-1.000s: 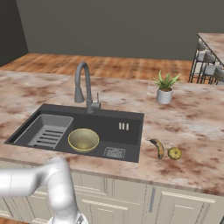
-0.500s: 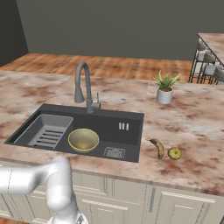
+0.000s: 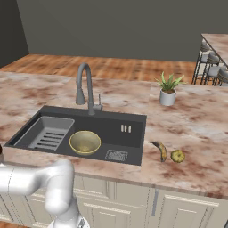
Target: Remove the squash and banana from the sink. Then move the bowl and cup from the counter to the sink for washing.
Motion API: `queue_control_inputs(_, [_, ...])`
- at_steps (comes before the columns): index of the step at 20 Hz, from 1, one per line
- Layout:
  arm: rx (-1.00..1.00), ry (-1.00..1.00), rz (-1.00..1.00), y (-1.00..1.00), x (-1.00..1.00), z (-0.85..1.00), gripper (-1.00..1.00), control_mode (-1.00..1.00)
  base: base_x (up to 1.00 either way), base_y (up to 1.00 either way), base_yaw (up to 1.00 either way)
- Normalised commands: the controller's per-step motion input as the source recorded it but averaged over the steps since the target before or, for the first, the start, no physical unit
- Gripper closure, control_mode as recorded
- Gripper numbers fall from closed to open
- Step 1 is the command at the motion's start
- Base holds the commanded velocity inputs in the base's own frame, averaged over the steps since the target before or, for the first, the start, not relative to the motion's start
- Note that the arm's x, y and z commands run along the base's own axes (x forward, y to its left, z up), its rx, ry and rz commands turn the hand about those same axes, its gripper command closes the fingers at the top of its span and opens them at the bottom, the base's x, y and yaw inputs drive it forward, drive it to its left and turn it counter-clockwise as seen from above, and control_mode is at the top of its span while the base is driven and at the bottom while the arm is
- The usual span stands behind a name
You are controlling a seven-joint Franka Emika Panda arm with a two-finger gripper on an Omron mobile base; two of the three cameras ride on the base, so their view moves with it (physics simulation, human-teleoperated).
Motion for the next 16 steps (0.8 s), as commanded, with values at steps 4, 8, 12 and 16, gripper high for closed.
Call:
queue_control_inputs(4, [0.0,0.06,0.0,0.18,0.0,-0.08,-1.0,-1.0,0.0,0.0,0.0])
queue_control_inputs(8, [0.0,0.03,0.0,0.15,0.03,-0.06,-1.0,-1.0,0.0,0.0,0.0])
queue_control_inputs(12, [0.0,0.02,0.0,0.08,0.1,-0.04,-1.0,-1.0,0.0,0.0,0.0])
queue_control_inputs(16, [0.0,0.0,-0.01,0.05,0.16,-0.01,-1.0,-1.0,0.0,0.0,0.0])
